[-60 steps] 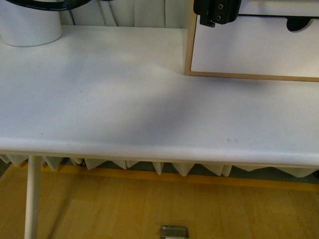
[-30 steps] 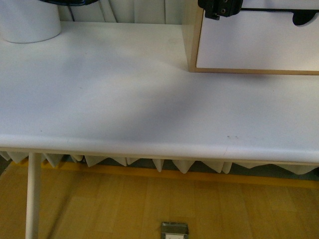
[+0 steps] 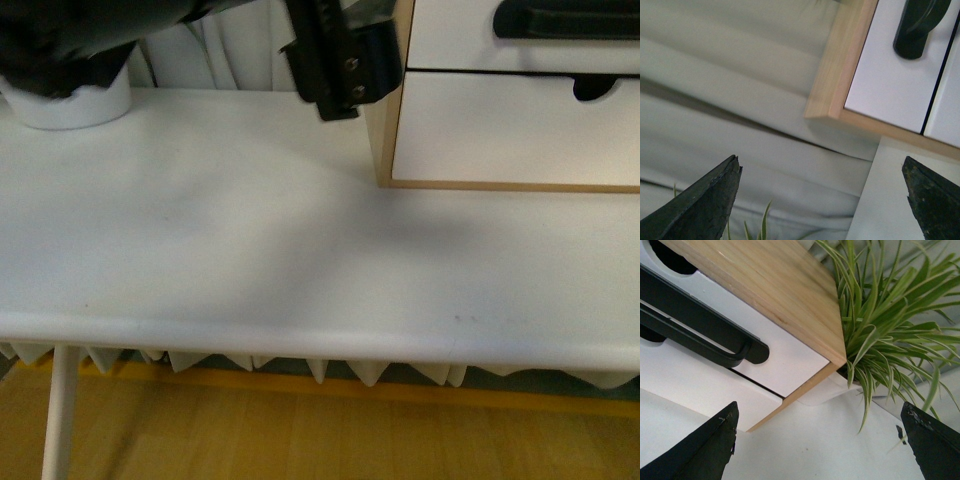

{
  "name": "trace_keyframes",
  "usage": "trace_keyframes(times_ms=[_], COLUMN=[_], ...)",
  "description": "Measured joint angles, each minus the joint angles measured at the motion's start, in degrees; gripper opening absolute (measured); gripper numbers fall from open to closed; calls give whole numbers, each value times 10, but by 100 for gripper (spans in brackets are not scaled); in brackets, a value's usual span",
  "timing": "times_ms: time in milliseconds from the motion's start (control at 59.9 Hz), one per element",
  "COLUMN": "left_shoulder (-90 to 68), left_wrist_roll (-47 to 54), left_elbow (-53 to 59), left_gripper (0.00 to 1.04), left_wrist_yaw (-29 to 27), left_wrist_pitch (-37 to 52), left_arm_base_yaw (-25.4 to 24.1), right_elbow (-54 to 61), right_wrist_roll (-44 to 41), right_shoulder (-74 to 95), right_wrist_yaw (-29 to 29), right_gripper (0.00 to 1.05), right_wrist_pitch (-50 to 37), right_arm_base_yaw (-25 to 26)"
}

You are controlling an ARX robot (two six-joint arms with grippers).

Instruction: Close drawer sideways

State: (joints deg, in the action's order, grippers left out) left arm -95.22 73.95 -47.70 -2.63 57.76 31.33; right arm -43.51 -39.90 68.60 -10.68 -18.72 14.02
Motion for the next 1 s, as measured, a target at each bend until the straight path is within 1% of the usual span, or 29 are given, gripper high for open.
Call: trace_keyframes(times_ms=[117, 200, 334, 434, 518, 551, 618, 751, 785, 801, 835, 902, 918, 935, 1002], left_shoulder=[70, 129, 245, 363, 501, 543, 576, 580, 579, 580, 583, 602, 606, 614, 636], left_wrist_roll=[-53, -99, -172, -236, -305, -323, -343, -357, -358, -367, -402, -513, -530, -568, -642], left_elbow=[99, 170, 278, 348, 389, 396, 398, 398, 398, 398, 398, 407, 408, 412, 422], left_gripper=[98, 98, 98, 98, 98, 98, 98, 98, 98, 98, 93, 80, 78, 75, 64], left_wrist_yaw=[-29, -52, -98, -136, -155, -157, -156, -155, -155, -161, -178, -176, -172, -167, -150], left_wrist_pitch=[27, 29, -8, -91, -233, -273, -289, -292, -292, -292, -292, -301, -304, -308, -322], left_arm_base_yaw=[-10, -21, -42, -61, -80, -82, -82, -82, -82, -82, -83, -99, -103, -110, -132], right_elbow=[74, 121, 196, 247, 284, 285, 285, 285, 286, 287, 295, 309, 314, 318, 332], right_wrist_roll=[44, 75, 121, 174, 224, 237, 248, 261, 285, 297, 327, 356, 362, 367, 378], right_shoulder=[-92, -164, -288, -386, -468, -480, -484, -483, -485, -486, -493, -505, -509, -513, -524], right_wrist_yaw=[25, 43, 71, 90, 103, 106, 108, 101, 55, 43, 13, 4, 6, 9, 21], right_gripper=[95, 95, 95, 95, 95, 95, 95, 95, 89, 87, 80, 70, 66, 63, 52], right_wrist_pitch=[-6, 8, 48, 98, 128, 128, 128, 129, 131, 131, 131, 131, 131, 131, 131], right_arm_base_yaw=[1, 1, -10, -26, -33, -33, -33, -33, -24, -23, -21, -31, -35, -39, -50])
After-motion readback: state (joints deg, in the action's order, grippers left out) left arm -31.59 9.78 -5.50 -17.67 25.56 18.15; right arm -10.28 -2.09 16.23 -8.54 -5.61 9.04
